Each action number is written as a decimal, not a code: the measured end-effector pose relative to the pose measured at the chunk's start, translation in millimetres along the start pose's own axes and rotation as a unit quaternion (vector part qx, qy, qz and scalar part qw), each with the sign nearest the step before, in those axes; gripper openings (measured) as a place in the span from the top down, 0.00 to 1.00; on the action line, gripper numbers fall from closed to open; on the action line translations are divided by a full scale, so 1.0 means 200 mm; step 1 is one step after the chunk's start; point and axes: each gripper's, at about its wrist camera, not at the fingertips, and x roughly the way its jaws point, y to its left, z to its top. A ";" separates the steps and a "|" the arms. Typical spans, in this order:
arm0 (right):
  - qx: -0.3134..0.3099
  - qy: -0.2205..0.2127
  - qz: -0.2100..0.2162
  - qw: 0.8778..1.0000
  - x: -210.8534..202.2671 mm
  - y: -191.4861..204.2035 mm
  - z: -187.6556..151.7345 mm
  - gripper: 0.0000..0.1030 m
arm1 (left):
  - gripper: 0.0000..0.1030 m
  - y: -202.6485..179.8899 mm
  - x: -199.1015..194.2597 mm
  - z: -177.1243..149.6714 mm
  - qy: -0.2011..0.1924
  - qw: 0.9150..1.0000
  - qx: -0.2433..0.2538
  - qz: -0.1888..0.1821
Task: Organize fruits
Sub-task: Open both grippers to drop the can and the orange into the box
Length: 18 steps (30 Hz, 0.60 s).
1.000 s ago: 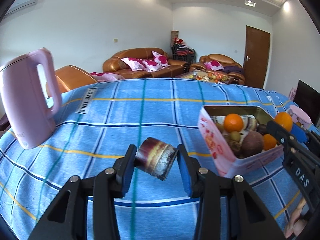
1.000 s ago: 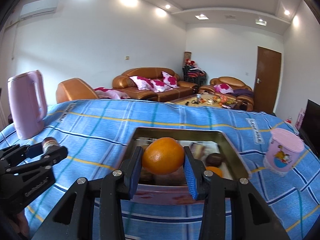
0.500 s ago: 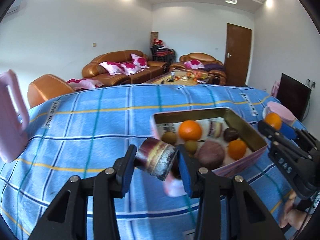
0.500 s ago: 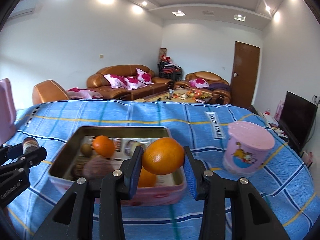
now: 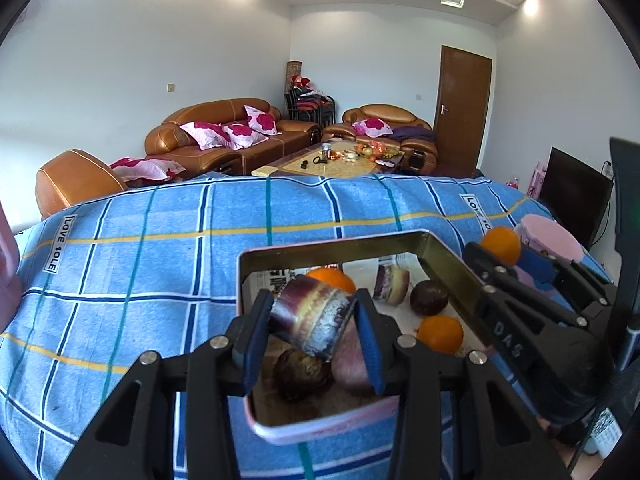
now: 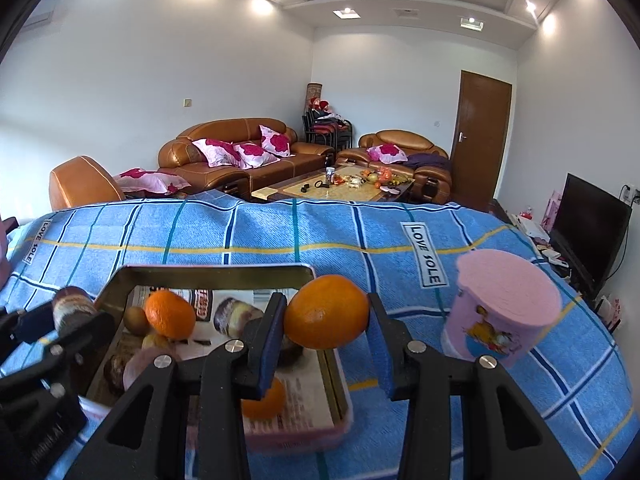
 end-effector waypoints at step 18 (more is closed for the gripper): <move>-0.004 0.047 0.070 0.996 0.17 0.06 0.04 0.59 | 0.59 0.00 0.20 0.03 0.037 0.999 -0.017 -0.008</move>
